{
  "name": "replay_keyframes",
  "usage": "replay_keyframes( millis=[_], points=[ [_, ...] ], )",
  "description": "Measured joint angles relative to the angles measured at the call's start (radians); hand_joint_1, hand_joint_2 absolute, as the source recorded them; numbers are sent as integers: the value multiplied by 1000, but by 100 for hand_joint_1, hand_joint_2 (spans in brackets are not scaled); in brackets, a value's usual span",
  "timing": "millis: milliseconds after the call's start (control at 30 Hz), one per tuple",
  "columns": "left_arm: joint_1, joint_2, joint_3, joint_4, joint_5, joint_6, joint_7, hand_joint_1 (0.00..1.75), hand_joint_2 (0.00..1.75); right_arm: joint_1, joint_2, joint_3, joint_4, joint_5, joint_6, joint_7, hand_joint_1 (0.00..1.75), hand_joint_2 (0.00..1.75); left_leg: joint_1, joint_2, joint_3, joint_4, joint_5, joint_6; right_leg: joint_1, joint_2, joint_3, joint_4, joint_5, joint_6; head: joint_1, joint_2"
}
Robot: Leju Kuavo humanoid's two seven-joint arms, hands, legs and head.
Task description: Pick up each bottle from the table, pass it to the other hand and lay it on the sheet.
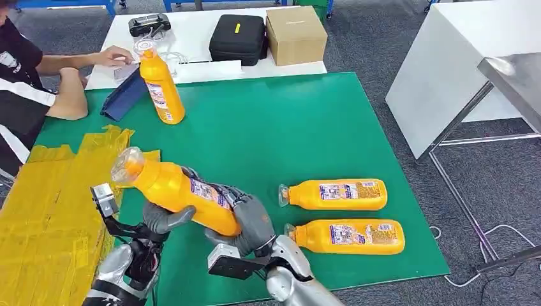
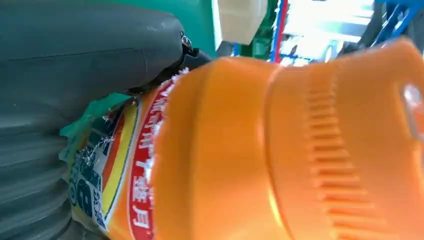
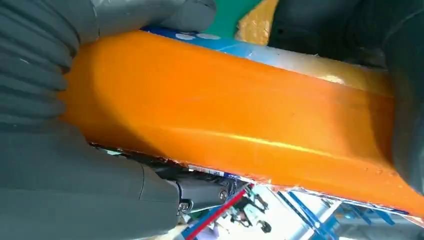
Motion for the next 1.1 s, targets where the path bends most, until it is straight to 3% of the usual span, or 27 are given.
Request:
replay_keyframes(
  millis=[167, 433, 467, 633, 700, 767, 800, 967, 1033, 1100],
  points=[
    [-7, -35, 26, -59, -19, 148, -9, 175, 175, 7, 0, 0, -36, -78, 21, -24, 0, 175, 0, 0, 0, 0, 0, 0, 0, 0, 0, 0, 0, 0, 0, 0],
    [-47, -47, 71, -81, -28, 186, -17, 175, 175, 39, -6, 1, -72, -89, 26, -35, 0, 175, 0, 0, 0, 0, 0, 0, 0, -1, 0, 0, 0, 0, 0, 0],
    [-48, -47, 72, -82, -29, 186, -16, 175, 175, 41, -6, 2, -74, -89, 26, -36, 0, 0, 0, 0, 0, 0, 0, 0, 0, -1, 0, 0, 0, 0, 0, 0],
    [-56, -47, 79, -82, -103, 252, -60, 175, 175, 46, -8, 2, -83, -146, 61, -50, 0, 0, 0, 0, 0, 0, 0, 0, 0, -1, 0, 0, 0, 0, 0, 0],
    [-75, -42, 80, -82, -337, 480, -156, 175, 175, 58, -14, -4, -113, -234, 98, -76, 0, 0, 0, 0, -1, 0, 0, 0, 0, -1, 0, 0, 0, 0, 0, 0],
    [-110, -28, 84, -82, -668, 735, -157, 175, 175, 74, -21, -17, -161, -288, 116, -82, 0, 0, 0, 0, -1, 0, 1, 0, 0, -1, 0, 0, 0, 0, 0, 0],
    [-128, -14, 88, -79, -834, 830, -132, 175, 175, 83, -25, -29, -187, -308, 123, -84, 0, 175, 0, -1, -1, 0, 1, 0, 0, -2, 0, 0, 0, 0, 0, 0],
    [-228, 86, 120, 43, -1531, 1000, 108, 175, 175, 112, -46, -111, -324, -371, 135, -122, 0, 175, 0, 1, 0, 0, 1, 0, 0, -1, 0, 0, 1, 0, 0, 0],
    [-277, 144, 123, 147, -1844, 1013, 211, 175, 175, 116, -56, -147, -367, -394, 146, -132, 0, 175, 0, 1, 0, 0, 1, 0, 0, -1, 0, 0, 1, 0, 0, 0],
    [-320, 206, 117, 258, -1994, 993, 233, 175, 175, 116, -64, -171, -393, -411, 154, -140, 0, 175, 0, 2, 1, 0, 2, -1, 0, -1, 0, 1, 1, 0, 0, 0]
  ],
)
